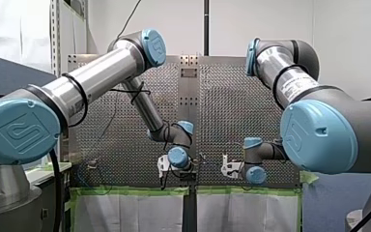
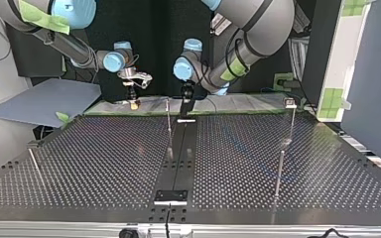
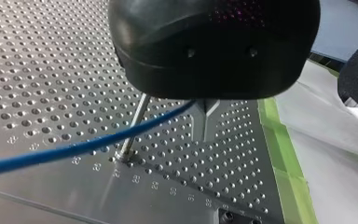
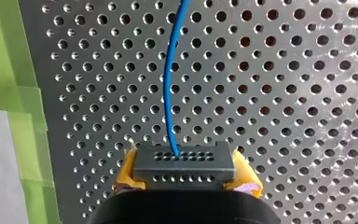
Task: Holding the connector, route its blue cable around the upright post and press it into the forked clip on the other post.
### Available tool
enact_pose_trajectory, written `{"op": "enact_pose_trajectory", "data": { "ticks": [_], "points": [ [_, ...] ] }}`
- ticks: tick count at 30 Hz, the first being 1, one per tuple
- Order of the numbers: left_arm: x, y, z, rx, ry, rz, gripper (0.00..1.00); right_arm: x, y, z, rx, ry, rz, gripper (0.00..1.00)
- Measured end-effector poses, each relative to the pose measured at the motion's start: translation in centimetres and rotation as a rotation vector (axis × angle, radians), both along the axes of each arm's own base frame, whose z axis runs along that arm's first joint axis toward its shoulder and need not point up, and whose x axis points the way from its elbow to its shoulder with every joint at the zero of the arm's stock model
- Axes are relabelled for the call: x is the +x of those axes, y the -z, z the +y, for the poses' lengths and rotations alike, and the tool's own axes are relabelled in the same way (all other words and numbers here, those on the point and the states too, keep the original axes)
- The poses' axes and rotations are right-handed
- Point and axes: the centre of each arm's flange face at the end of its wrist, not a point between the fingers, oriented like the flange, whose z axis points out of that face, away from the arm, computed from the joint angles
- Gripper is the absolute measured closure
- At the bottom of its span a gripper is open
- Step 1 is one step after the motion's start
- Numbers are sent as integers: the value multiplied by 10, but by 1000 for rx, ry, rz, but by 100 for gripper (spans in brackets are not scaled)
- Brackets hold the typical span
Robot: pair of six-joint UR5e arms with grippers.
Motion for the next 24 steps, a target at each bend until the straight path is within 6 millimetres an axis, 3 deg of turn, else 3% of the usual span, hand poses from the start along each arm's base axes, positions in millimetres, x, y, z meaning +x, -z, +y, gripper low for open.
{"op": "enact_pose_trajectory", "data": {
  "ticks": [18,24],
  "points": [
    [12,-5,-2,-31,17,-24,100,0,5,-4,44,47,-65,100],
    [18,-7,-3,-48,30,-23,100,2,18,-9,67,48,-49,100]
  ]
}}
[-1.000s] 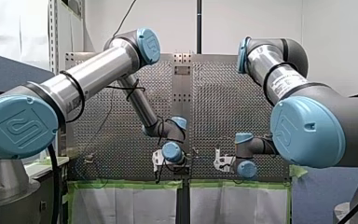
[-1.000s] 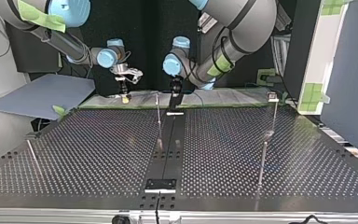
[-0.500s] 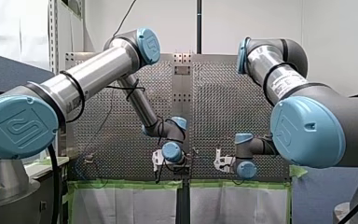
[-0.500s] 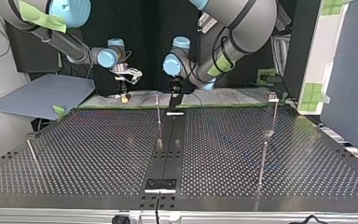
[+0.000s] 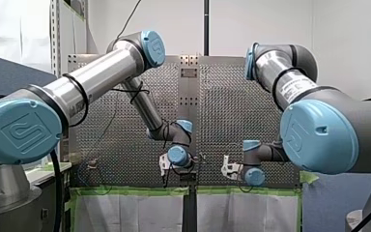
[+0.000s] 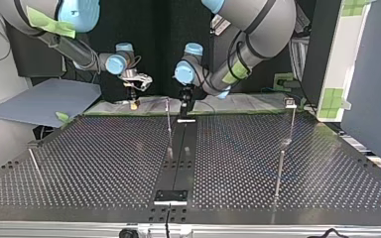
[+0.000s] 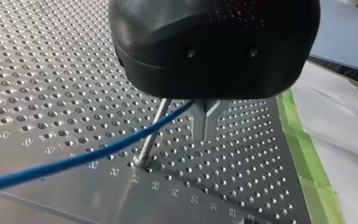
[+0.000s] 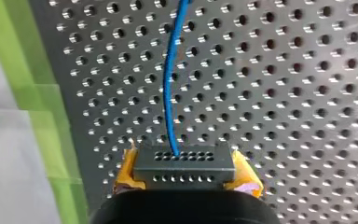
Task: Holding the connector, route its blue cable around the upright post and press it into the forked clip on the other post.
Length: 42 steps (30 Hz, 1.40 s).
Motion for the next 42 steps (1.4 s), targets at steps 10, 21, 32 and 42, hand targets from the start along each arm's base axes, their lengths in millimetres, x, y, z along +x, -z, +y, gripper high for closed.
{"op": "enact_pose_trajectory", "data": {
  "ticks": [10,21,32,42],
  "points": [
    [6,-1,4,-12,1,7,100,-7,16,-9,35,33,51,100],
    [14,21,-2,5,29,56,100,0,8,-21,22,27,53,100],
    [35,14,-4,-28,16,35,100,9,0,-29,19,18,52,100],
    [40,13,0,-33,8,35,100,15,-6,-36,9,7,48,100]
  ]
}}
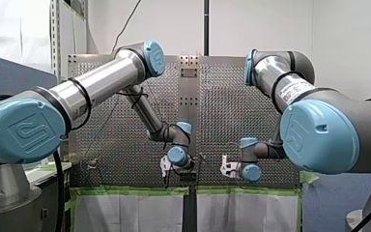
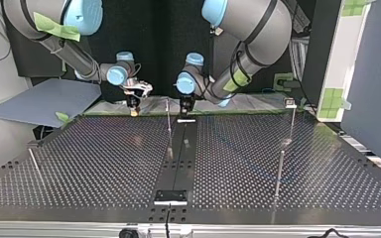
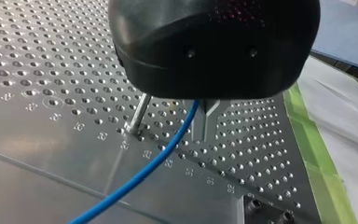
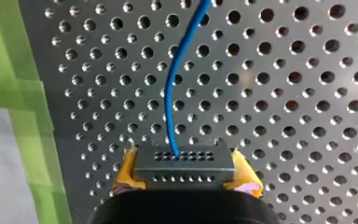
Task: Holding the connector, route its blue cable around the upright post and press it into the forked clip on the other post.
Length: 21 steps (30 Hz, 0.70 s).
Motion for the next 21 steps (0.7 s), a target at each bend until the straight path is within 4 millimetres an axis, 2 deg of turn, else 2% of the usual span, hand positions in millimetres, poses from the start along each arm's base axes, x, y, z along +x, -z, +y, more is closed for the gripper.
{"op": "enact_pose_trajectory", "data": {
  "ticks": [16,19,21],
  "points": [
    [3,0,4,0,-7,1,100,6,-5,-4,-2,-8,1,100],
    [3,0,4,2,-8,0,92,7,-5,-4,-1,-10,1,100],
    [3,0,5,8,-11,-1,92,8,-5,-4,-2,-11,1,100]
  ]
}}
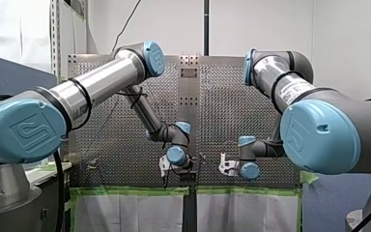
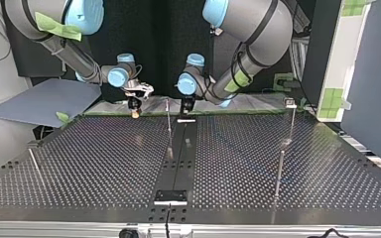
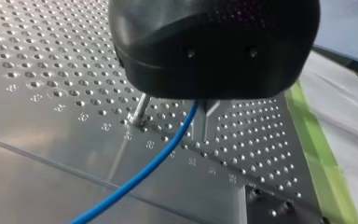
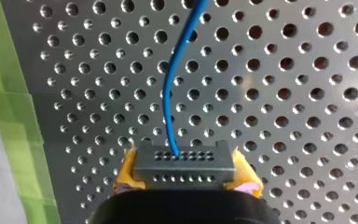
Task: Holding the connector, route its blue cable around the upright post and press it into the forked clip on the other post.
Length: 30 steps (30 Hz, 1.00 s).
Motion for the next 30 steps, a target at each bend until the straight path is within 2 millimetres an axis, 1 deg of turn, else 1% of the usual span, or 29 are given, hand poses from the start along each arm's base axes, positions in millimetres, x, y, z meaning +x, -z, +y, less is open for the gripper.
{"op": "enact_pose_trajectory", "data": {
  "ticks": [1,7,8,9,10,11,12,13,14,15,16,17,18,19,25,30],
  "points": [
    [0,0,0,4,-2,0,85,1,0,0,0,-1,0,100],
    [-3,0,4,57,-22,5,85,3,0,2,3,-5,1,100],
    [-3,1,5,68,-29,7,83,3,0,3,4,-5,1,100],
    [-3,1,6,75,-35,8,83,3,0,3,4,-6,1,100],
    [-3,1,7,81,-41,9,80,3,1,3,5,-6,2,100],
    [-3,1,8,88,-45,9,75,3,1,3,5,-6,2,100],
    [-3,1,9,93,-44,10,75,4,1,3,5,-7,2,100],
    [-3,1,9,98,-42,11,63,4,1,3,6,-7,2,100],
    [-2,1,10,106,-36,13,57,4,1,4,6,-7,2,100],
    [-2,1,10,111,-29,14,57,4,1,4,7,-7,3,100],
    [-2,1,10,116,-22,15,47,4,1,4,8,-8,3,100],
    [-3,1,10,123,-15,18,16,5,1,4,8,-8,3,100],
    [-3,1,10,127,-12,20,16,5,1,4,8,-8,3,100],
    [-3,2,10,132,-12,22,1,5,1,5,9,-9,3,100],
    [-7,2,9,168,-10,28,1,6,1,5,10,-9,4,100],
    [-19,3,9,217,19,54,1,6,1,5,11,-8,5,100]
  ]
}}
